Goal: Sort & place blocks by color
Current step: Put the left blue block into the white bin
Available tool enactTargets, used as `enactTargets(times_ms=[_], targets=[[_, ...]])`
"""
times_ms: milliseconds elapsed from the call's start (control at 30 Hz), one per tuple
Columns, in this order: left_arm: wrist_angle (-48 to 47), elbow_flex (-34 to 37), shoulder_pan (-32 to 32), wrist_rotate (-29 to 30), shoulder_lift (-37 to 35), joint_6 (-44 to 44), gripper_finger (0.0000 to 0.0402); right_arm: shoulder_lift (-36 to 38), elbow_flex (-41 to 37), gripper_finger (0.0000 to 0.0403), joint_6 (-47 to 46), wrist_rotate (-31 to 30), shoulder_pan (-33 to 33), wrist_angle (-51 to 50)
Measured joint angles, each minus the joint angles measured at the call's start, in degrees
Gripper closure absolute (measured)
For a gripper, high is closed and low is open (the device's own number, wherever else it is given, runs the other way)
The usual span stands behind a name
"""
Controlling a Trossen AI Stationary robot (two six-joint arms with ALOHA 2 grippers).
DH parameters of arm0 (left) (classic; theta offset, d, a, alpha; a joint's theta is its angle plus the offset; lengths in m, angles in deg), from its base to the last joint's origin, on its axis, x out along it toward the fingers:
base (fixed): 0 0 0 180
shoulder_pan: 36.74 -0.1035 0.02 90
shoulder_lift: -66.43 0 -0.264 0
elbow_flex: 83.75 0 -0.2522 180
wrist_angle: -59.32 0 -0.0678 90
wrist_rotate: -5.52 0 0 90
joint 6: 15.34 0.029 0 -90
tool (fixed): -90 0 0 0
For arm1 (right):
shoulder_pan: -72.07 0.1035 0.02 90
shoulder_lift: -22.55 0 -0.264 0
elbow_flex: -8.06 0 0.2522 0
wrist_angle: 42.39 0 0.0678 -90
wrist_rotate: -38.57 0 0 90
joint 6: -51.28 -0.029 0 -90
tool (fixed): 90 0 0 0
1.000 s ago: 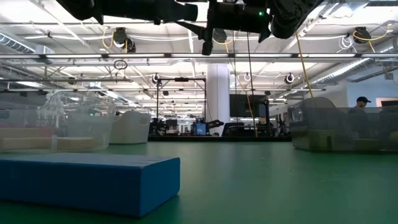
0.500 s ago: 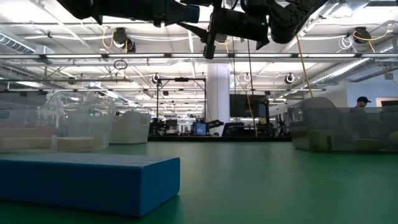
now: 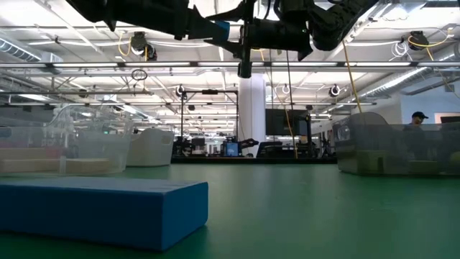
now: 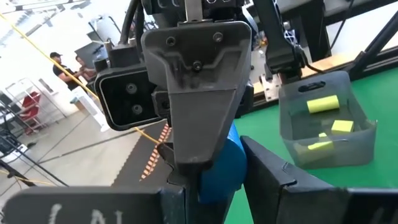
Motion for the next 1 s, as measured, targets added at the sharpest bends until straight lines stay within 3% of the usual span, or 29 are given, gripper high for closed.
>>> enactTargets(times_ms=[267, 433, 667, 1000], targets=[[0.1, 0.0, -0.1, 0.6, 0.0, 0.0, 0.0303, 0.0, 0.0, 0.0244, 0.3, 0.0, 0.0, -0.4], [0.1, 0.1, 0.0, 1.5, 0.0, -2.3, 0.0279, 0.0, 0.1, 0.0247, 0.5, 0.4, -0.4, -0.6], [-0.3, 0.1, -0.1, 6.9, 0.0, -2.5, 0.023, 0.2, 0.1, 0.0247, 0.3, 5.6, -3.9, -2.0], [-0.5, 0.1, -0.3, 7.5, 0.0, -3.4, 0.0199, 0.4, 0.0, 0.0247, -0.5, 16.3, -9.3, -7.4]])
